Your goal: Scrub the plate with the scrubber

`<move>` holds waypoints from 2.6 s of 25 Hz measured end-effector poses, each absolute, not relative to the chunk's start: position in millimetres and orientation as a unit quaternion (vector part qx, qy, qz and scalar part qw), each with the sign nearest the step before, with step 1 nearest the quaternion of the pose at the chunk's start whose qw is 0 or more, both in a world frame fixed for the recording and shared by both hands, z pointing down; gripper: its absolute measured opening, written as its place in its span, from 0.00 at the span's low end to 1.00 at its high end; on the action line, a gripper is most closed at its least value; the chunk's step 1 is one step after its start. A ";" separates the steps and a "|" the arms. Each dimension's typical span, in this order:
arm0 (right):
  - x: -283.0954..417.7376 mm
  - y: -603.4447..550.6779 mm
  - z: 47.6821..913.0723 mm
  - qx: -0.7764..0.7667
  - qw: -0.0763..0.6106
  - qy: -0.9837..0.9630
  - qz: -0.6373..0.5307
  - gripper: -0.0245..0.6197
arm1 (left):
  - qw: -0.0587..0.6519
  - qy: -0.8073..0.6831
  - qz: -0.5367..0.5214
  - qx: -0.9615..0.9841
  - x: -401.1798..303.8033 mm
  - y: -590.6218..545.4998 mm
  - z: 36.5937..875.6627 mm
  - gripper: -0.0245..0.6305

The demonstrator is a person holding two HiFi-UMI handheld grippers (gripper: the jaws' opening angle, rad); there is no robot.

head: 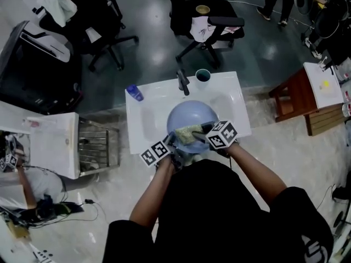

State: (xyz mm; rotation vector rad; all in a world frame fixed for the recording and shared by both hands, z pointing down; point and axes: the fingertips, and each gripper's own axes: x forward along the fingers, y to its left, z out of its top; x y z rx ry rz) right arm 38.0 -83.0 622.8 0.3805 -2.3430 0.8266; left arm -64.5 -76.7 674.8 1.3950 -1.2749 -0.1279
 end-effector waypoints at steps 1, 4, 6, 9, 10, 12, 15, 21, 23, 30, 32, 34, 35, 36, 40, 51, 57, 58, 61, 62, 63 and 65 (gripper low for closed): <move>38.0 -81.9 629.6 0.145 0.314 -0.882 0.321 0.14 | 0.585 -0.547 -0.054 0.597 -64.9 -76.9 675.1 0.09; 42.5 -85.2 646.0 0.154 0.333 -0.870 0.329 0.14 | 0.587 -0.542 -0.050 0.599 -62.0 -77.0 676.2 0.09; 44.9 -89.5 653.9 0.157 0.347 -0.866 0.323 0.14 | 0.587 -0.539 -0.049 0.602 -57.6 -78.2 676.1 0.09; 45.7 -93.4 662.3 0.159 0.364 -0.861 0.319 0.14 | 0.586 -0.538 -0.050 0.604 -53.3 -79.1 674.6 0.09; 46.3 -93.9 663.9 0.158 0.368 -0.859 0.318 0.14 | 0.585 -0.538 -0.050 0.605 -52.3 -79.5 673.9 0.09; 48.3 -95.4 665.6 0.155 0.377 -0.857 0.315 0.14 | 0.584 -0.536 -0.053 0.608 -51.0 -81.6 672.4 0.10; 50.1 -99.8 666.4 0.155 0.385 -0.856 0.309 0.14 | 0.579 -0.536 -0.059 0.612 -52.4 -86.2 670.2 0.09; 62.6 -111.6 674.3 0.165 0.397 -0.848 0.309 0.15 | 0.577 -0.536 -0.058 0.614 -55.0 -91.4 669.5 0.10; 68.0 -116.3 675.9 0.170 0.401 -0.846 0.307 0.15 | 0.577 -0.536 -0.059 0.614 -56.6 -93.0 669.2 0.10; 89.4 -133.6 681.4 0.187 0.418 -0.836 0.303 0.15 | 0.576 -0.531 -0.053 0.619 -56.0 -102.3 666.2 0.10; 96.1 -140.0 684.2 0.194 0.428 -0.832 0.296 0.15 | 0.576 -0.530 -0.051 0.620 -57.5 -105.0 667.1 0.10; 104.4 -146.3 688.4 0.202 0.445 -0.826 0.281 0.15 | 0.579 -0.529 -0.048 0.619 -58.8 -106.7 668.6 0.10; 108.4 -149.1 690.8 0.207 0.455 -0.823 0.271 0.15 | 0.580 -0.528 -0.046 0.619 -59.2 -107.6 669.4 0.10; 111.9 -151.3 693.4 0.212 0.464 -0.819 0.262 0.15 | 0.581 -0.527 -0.043 0.619 -59.2 -108.6 670.3 0.10; 119.4 -151.1 700.4 0.230 0.461 -0.810 0.281 0.15 | 0.589 -0.520 -0.028 0.618 -57.1 -112.6 680.1 0.10; 146.0 -119.4 642.4 0.362 0.212 -0.795 0.439 0.14 | 0.662 -0.477 0.056 0.575 -63.7 -115.7 762.7 0.11; 153.4 -73.4 635.0 0.449 0.154 -0.737 0.481 0.14 | 0.712 -0.472 0.064 0.516 -79.0 -124.2 809.8 0.12; 151.9 -64.0 633.2 0.459 0.159 -0.733 0.476 0.14 | 0.717 -0.470 0.065 0.511 -81.3 -126.0 816.0 0.13; 144.5 -35.2 632.0 0.482 0.184 -0.723 0.460 0.14 | 0.734 -0.460 0.066 0.495 -89.8 -130.6 834.0 0.16; 141.4 -26.3 631.4 0.488 0.188 -0.719 0.459 0.14 | 0.738 -0.456 0.070 0.493 -92.0 -131.2 838.9 0.18; 138.7 -18.5 630.4 0.493 0.188 -0.714 0.460 0.14 | 0.743 -0.448 0.073 0.492 -92.3 -131.4 842.3 0.19; 134.7 -6.3 628.4 0.503 0.181 -0.706 0.465 0.14 | 0.752 -0.428 0.071 0.497 -87.7 -133.2 843.7 0.19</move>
